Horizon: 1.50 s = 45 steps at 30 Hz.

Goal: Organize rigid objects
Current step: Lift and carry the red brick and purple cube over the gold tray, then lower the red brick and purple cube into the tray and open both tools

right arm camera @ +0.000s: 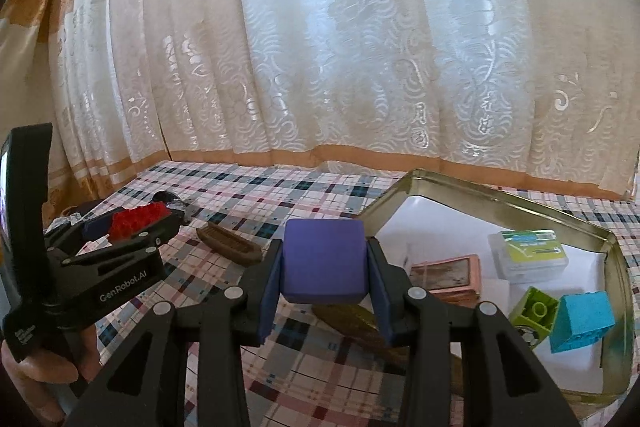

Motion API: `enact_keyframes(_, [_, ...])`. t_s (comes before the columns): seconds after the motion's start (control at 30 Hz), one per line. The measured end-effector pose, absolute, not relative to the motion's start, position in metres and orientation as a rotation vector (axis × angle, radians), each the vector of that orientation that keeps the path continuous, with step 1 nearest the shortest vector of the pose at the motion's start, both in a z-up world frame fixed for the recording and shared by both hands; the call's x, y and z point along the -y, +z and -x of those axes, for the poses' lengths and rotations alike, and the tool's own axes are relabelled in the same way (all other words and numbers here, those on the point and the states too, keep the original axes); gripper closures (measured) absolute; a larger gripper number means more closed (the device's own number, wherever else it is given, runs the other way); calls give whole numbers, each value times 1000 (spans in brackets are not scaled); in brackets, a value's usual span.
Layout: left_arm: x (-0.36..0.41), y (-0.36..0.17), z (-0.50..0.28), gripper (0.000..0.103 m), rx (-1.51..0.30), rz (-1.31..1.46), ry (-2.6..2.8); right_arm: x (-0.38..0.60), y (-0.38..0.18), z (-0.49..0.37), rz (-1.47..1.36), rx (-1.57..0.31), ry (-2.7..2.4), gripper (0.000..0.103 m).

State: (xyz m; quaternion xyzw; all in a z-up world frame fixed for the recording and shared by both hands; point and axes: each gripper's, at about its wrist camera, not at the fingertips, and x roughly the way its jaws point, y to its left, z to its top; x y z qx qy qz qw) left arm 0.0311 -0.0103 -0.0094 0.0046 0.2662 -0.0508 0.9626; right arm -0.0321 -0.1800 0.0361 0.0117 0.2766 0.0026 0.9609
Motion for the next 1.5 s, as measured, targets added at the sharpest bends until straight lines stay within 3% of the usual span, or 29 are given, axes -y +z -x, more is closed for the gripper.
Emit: enact_keyframes(1.5, [173, 12, -3, 33, -506, -78, -351, 299, 60, 79, -33, -492, -159, 60])
